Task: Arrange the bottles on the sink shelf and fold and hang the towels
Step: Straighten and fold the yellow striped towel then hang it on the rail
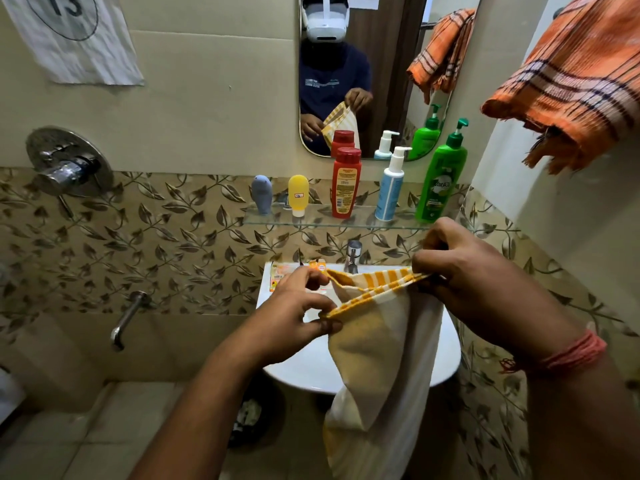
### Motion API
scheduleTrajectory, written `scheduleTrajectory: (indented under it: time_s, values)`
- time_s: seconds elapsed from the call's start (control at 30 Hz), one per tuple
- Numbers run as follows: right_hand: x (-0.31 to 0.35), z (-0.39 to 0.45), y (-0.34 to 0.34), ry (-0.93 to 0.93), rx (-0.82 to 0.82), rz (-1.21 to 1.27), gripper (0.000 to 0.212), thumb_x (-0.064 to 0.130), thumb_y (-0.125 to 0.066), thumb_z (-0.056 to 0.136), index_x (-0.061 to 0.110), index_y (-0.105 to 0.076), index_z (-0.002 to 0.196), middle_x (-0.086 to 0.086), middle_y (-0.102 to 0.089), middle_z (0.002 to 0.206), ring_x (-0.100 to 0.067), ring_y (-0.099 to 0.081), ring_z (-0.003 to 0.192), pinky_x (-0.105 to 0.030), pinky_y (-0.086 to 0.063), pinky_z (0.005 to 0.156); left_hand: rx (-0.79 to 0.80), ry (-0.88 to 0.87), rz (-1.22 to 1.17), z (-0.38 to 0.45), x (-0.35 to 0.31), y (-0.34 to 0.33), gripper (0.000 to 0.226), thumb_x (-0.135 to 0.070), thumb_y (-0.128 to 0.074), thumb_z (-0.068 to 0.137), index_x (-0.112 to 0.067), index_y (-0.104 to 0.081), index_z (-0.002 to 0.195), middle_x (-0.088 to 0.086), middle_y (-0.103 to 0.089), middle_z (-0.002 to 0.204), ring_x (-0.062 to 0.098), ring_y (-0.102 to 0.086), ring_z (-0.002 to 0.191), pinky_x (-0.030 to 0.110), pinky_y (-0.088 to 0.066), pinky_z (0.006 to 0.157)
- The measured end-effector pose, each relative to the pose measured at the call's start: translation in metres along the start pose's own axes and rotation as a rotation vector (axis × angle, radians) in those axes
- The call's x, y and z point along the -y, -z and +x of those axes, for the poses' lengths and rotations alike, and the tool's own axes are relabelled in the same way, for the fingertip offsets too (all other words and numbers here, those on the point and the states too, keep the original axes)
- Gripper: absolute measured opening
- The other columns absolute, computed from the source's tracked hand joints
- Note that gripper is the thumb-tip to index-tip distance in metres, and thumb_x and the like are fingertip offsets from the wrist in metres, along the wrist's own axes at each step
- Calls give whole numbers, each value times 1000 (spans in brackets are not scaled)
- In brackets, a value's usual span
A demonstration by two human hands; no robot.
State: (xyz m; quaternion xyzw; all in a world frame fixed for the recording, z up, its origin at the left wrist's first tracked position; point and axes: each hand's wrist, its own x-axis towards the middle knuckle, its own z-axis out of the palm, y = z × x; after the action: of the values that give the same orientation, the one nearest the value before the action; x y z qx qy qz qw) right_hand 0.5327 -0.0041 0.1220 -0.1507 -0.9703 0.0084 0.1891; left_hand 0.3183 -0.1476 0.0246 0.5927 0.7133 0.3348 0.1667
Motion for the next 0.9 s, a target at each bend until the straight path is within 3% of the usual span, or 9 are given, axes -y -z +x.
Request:
scheduleTrajectory:
  time_s: [0.1,0.2,0.3,0.43,0.57,0.7,0.9]
  values:
    - [1,1,3,25,-20,3,14,37,-57,78,25,-62,79,3,-44,96,-12,-49,75,-28,-49,56,-76,32,-75,5,4,-4,6,-31,-74,88,-31,-76,94,-13,-23,161,10,-21,148,38,-27,117]
    - [1,2,7,46,-35,-5,13,37,-57,79,25,-63,79,2,-45,96,-12,-49,76,-23,-46,55,-76,-3,-238,9,8,-4,3,-30,-73,90,-31,-74,92,-18,-26,162,5,-24,149,38,-26,118]
    - [-1,1,9,48,-51,-10,14,36,-58,79,23,-62,78,2,-44,95,-14,-49,74,-20,-41,54,-144,-102,-378,12,13,-3,4,-18,-71,91,-20,-75,94,-13,-55,145,8,-46,139,45,-40,114]
    - [-5,0,9,48,-51,-34,14,36,-60,79,22,-61,77,2,-43,95,-15,-49,74,-24,-43,55,-233,-141,-451,12,9,-2,13,-7,-71,89,-19,-75,90,-13,-71,108,13,-65,110,28,-55,90]
    - [-7,-1,7,33,-36,-37,11,27,-73,78,22,-62,78,3,-42,94,-13,-48,74,-14,-34,58,-229,-147,-451,10,14,-6,2,-5,-72,87,-5,-75,87,-8,-68,102,17,-64,105,25,-57,83]
    - [-7,0,7,19,-40,-29,11,26,-73,79,21,-64,79,3,-42,95,-14,-49,75,-13,-32,58,-269,-209,-381,7,18,-10,1,-12,-76,86,-12,-75,86,-6,-68,100,18,-66,103,35,-57,88]
    - [-8,0,6,-6,-68,-58,12,22,-76,77,21,-64,78,3,-42,93,-16,-47,72,-14,-29,56,-353,-379,-21,-2,16,-8,13,-28,-76,85,-15,-72,84,-11,-65,97,19,-58,98,38,-47,84]
